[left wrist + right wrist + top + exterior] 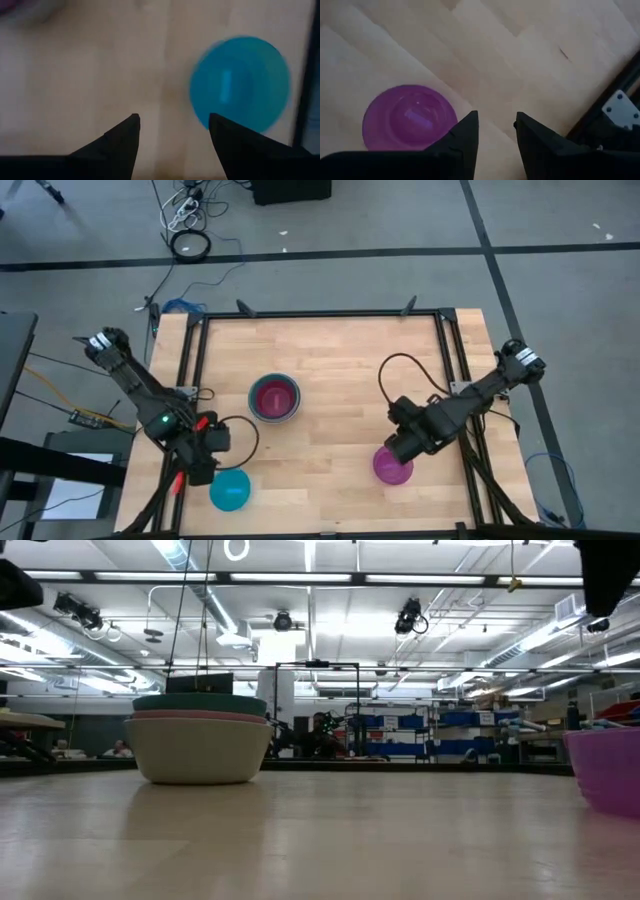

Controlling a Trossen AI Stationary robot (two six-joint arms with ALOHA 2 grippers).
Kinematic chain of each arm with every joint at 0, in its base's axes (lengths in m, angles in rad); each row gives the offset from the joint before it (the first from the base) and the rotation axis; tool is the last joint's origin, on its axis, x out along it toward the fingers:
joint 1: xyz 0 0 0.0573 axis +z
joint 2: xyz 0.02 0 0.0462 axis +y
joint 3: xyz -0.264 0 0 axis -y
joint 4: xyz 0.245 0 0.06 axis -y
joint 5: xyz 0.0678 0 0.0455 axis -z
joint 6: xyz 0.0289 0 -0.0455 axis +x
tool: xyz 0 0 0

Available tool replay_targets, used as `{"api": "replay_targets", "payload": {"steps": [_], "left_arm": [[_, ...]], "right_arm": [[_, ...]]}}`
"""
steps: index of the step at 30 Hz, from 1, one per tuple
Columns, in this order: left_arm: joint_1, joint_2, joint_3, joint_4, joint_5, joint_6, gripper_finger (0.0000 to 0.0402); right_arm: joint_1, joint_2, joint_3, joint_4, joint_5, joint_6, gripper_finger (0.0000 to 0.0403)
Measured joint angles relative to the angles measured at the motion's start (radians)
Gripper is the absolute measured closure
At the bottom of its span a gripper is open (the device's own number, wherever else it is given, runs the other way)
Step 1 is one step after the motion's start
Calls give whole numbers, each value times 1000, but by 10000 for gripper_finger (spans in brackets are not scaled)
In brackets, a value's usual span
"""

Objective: Nest bowls inside each other
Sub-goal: Stack the blue bowl on top of the red bowl

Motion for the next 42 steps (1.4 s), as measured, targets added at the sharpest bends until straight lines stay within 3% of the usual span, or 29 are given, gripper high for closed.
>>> {"api": "replay_targets", "payload": {"steps": [8,18,26,29,33,34,38,42], "left_arm": [[-62,2,-84,151,10,-43,156],[-73,44,-242,398,10,-125,156],[-72,118,-295,435,14,-206,163],[-72,131,-297,462,42,-179,211],[-72,118,-288,473,45,-125,361],[-71,109,-285,473,48,-119,380],[-64,56,-255,460,-13,-87,394],[-1,-37,-172,361,-257,28,397]], "right_arm": [[44,0,-1,37,140,78,284],[43,0,-1,57,169,73,285],[43,0,-1,64,191,65,286],[43,0,-1,65,205,65,286],[43,0,-1,64,206,53,287],[43,0,-1,64,208,48,288],[41,0,-1,63,241,30,288],[26,0,-1,60,276,18,289]]}}
